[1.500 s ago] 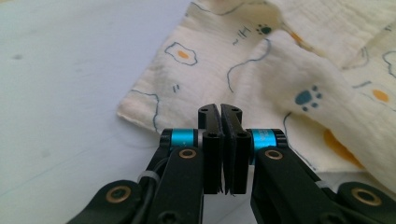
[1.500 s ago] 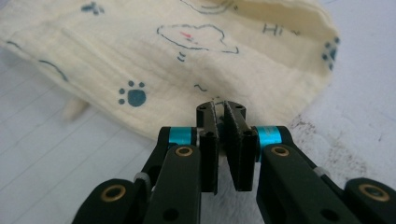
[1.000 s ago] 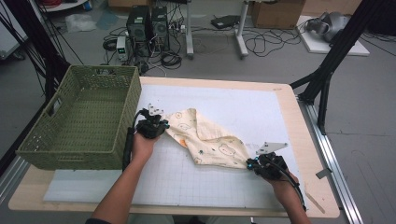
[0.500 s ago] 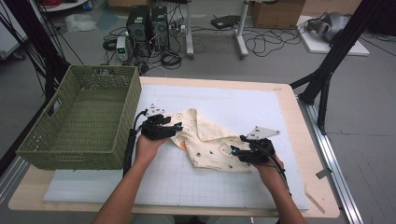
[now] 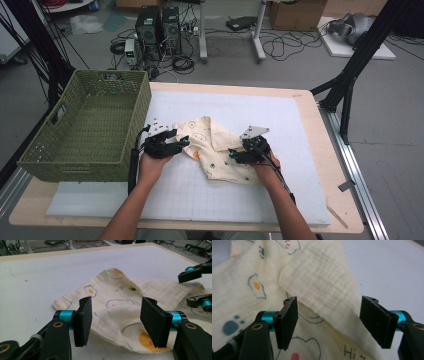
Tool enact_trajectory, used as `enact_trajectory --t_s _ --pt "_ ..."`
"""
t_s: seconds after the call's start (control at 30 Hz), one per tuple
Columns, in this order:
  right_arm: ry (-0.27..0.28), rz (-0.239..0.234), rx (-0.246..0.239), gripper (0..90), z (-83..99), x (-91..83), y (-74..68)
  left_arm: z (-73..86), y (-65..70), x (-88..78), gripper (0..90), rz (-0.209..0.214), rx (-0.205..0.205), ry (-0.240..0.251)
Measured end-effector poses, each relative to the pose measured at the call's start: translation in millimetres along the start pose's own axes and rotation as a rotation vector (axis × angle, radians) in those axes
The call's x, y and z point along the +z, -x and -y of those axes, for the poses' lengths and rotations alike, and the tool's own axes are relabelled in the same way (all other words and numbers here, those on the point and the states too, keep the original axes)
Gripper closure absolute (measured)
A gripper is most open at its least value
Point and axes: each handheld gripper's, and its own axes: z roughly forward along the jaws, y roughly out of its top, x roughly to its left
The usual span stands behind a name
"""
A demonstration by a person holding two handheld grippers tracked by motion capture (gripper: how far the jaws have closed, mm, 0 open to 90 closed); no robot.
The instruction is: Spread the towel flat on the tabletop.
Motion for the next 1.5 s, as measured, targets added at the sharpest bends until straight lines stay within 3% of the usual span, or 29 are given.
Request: enact_trajectory --t_s 0.07,0.13,0.2,0.27,0.4,0.47,0.53,0.6,0.73,0.8,0.87,0.97,1.13,1.23,1.3,1.33,1.37,1.4,1.5 --pt "-0.047 0.011 -0.016 49.3 2.1 5.2 1.3 1.5 0.1 -0.6 42.5 0.009 0.000 -0.017" --pt "-0.049 0.020 0.012 74.3 2.5 2.7 5.3 1.4 2.0 -1.3 42.4 0.013 0.015 -0.024" --pt "-0.029 0.026 0.026 81.6 2.3 -1.5 9.8 0.7 3.4 -1.7 42.5 0.012 0.026 -0.016" --pt "0.003 0.038 0.058 82.7 3.0 -5.8 16.7 1.0 3.6 -1.0 42.8 0.016 0.025 -0.017" --pt "-0.002 0.099 0.125 83.5 8.4 -10.6 32.3 3.1 5.7 3.3 42.8 0.030 0.025 -0.043" --pt "0.007 0.126 0.184 82.5 11.8 -13.7 39.6 3.4 8.2 4.9 42.9 0.036 0.030 -0.048" --pt "-0.002 0.128 0.227 79.0 15.5 -15.6 45.1 3.5 10.3 6.1 43.0 0.041 0.030 -0.048" --pt "-0.033 0.181 0.217 76.0 16.9 -18.0 46.4 3.9 12.7 7.8 43.0 0.050 0.031 -0.058" --pt "-0.043 0.308 0.239 77.3 18.2 -25.8 51.9 5.3 22.9 15.6 43.1 0.080 0.019 -0.077" --pt "-0.056 0.334 0.263 66.6 21.3 -26.6 55.4 5.9 30.5 21.3 43.4 0.103 0.023 -0.084" --pt "-0.047 0.327 0.287 62.2 23.5 -29.8 57.2 7.2 39.3 28.8 43.6 0.120 0.034 -0.105" --pt "-0.009 0.328 0.282 59.2 22.5 -39.9 56.7 10.0 53.0 41.5 43.7 0.133 0.058 -0.152" --pt "0.061 0.295 0.268 54.2 26.7 -60.4 51.7 11.8 73.0 59.6 36.0 0.082 0.106 -0.216" --pt "0.067 0.263 0.259 52.5 36.8 -69.1 45.5 11.1 84.2 66.1 35.3 0.049 0.198 -0.262" --pt "0.056 0.238 0.254 51.3 44.6 -72.1 41.2 10.3 87.2 65.7 48.4 0.083 0.223 -0.260" --pt "0.043 0.227 0.260 50.9 48.1 -72.2 38.4 10.1 88.5 64.5 58.8 0.106 0.241 -0.264" --pt "0.034 0.219 0.251 51.0 51.9 -72.2 35.9 10.1 90.6 63.3 75.8 0.114 0.270 -0.266" --pt "0.038 0.200 0.252 51.7 55.6 -72.1 33.1 9.9 91.5 62.5 84.6 0.107 0.285 -0.268" --pt "0.008 0.159 0.241 54.8 64.2 -69.8 24.5 8.2 81.1 55.5 85.9 0.089 0.251 -0.286"
